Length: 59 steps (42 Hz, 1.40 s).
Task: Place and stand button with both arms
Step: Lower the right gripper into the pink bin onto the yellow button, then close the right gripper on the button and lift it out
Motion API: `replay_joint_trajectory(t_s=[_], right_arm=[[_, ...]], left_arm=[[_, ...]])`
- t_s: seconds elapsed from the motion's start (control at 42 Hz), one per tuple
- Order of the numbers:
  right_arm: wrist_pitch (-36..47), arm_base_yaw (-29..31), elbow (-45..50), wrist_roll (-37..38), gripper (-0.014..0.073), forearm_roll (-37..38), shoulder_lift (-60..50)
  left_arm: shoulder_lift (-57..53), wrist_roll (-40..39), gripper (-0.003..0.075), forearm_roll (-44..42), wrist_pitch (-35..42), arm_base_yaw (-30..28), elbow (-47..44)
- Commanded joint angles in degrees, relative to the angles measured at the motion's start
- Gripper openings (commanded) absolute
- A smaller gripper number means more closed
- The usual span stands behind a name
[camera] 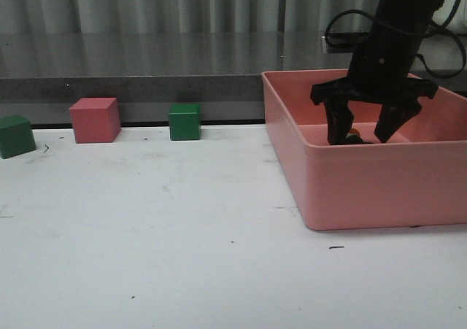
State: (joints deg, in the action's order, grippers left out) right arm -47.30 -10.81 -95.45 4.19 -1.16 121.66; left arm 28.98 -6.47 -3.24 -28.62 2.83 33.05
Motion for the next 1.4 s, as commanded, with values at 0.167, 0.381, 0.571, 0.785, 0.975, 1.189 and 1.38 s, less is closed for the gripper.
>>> replay_joint_trajectory(t_s=[0.167, 0.381, 0.571, 0.785, 0.975, 1.189, 1.38], right_arm=[[1.18, 0.34, -2.02, 0.04, 0.052, -0.29, -1.68], [0.86, 0.4, -2.02, 0.04, 0.0317, -0.29, -1.68], [-3.48, 0.4, -3.67, 0.04, 0.0309, -0.29, -2.89], [-12.36, 0.09, -7.58, 0.04, 0.0309, -1.04, -6.75], [-15.89, -2.97, -8.21, 0.04, 0.0309, -1.53, -11.55], [-16.07, -10.61, -8.21, 3.98, 0.0309, -3.09, -15.6], [-15.02, -18.2, -8.21, 7.16, 0.0309, -7.2, -15.89]], left_arm=[[0.56, -0.23, 0.0492, 0.34, 4.42, 0.46, 1.93], [0.56, -0.23, 0.0491, 0.34, 4.42, 0.46, 1.93], [0.56, -0.23, 0.0491, 0.34, 4.42, 0.46, 1.93], [0.56, -0.23, 0.0491, 0.34, 4.47, 0.46, 1.93], [0.56, -0.23, 0.0492, 0.34, 4.47, 0.46, 1.93], [0.56, -0.23, 0.0491, 0.34, 4.47, 0.46, 1.93], [0.56, -0.23, 0.0491, 0.34, 4.47, 0.46, 1.93]])
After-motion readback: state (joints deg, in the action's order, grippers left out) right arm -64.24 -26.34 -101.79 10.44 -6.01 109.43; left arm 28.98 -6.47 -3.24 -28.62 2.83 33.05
